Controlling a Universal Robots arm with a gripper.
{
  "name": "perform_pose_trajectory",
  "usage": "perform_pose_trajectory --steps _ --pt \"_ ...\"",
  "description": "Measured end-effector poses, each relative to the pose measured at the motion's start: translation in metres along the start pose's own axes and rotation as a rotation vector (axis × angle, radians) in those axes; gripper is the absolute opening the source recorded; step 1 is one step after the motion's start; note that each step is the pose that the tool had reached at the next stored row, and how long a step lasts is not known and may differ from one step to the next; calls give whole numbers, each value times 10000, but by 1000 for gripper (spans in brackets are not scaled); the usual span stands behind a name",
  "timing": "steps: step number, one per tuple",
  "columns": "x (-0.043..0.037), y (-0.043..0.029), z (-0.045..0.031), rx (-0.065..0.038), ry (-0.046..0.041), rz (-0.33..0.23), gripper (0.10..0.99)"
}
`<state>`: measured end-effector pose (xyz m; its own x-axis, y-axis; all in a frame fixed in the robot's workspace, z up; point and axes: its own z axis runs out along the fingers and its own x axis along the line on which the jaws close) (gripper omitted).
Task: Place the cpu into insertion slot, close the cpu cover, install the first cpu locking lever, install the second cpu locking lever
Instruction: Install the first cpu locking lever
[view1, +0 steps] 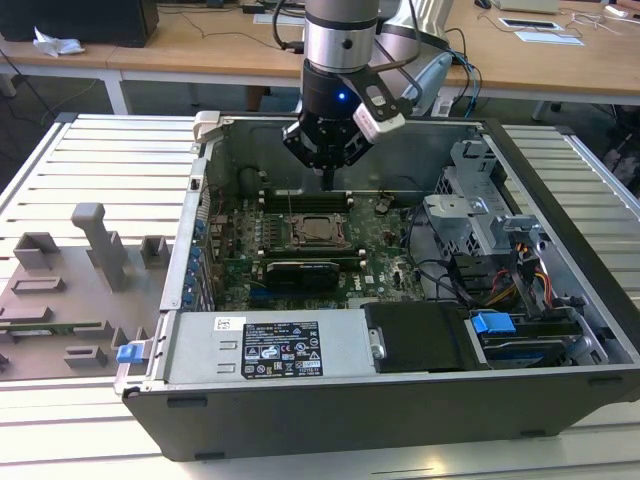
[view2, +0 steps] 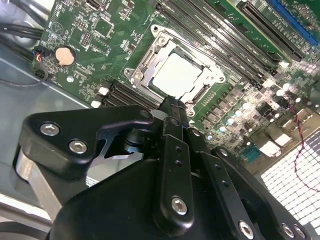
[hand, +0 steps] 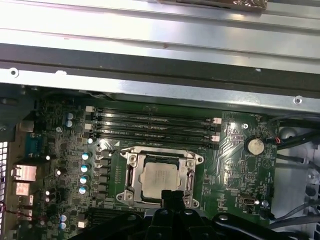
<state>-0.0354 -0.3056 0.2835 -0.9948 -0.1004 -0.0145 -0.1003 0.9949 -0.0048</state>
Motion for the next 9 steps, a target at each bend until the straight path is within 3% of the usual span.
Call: perform_pose_trajectory --steps 9 --pt "7 1 1 -3 -1 -151 106"
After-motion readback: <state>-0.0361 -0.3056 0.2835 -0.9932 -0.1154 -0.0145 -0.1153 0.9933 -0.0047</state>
